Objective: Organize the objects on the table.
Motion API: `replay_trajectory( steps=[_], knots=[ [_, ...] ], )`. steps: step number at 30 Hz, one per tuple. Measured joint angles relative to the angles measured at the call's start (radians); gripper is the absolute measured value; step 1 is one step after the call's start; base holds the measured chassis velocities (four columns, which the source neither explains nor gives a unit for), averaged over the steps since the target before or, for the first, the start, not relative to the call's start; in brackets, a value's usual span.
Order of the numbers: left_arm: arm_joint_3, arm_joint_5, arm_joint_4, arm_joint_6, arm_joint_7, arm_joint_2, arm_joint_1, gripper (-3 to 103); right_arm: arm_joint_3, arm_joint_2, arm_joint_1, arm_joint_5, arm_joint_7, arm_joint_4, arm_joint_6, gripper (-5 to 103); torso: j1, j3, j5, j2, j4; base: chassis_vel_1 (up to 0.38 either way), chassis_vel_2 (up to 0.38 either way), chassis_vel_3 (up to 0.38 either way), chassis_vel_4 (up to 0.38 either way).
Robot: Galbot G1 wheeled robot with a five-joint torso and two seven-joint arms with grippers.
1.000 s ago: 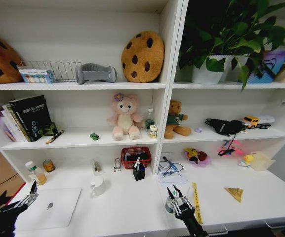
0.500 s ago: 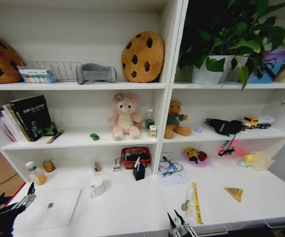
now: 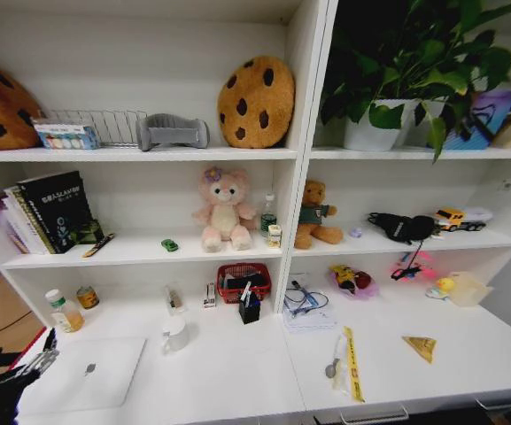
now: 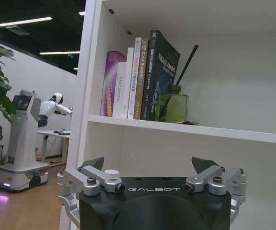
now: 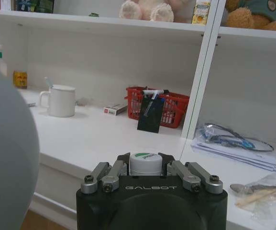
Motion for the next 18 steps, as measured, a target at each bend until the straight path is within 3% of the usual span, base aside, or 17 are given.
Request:
replay_trajectory(
  steps=[9,18],
  knots=[
    [0.0,0.007,0.004,0.002,0.0,-0.003,-0.005,100,0.011,0.001,-0.013,-0.02,0.004,-0.162,0.074,30,0.0,0.0,0.0001,0.0,-0.0002,0.0,0.0,0.0,0.0],
    [0.002,0.015,0.0,0.005,0.0,-0.007,-0.006,100,-0.003,0.016,0.072,0.009,0.012,-0.302,0.084,30,0.0,0.0,0.0001,0.0,0.0,0.0,0.0,0.0,0.0]
  ],
)
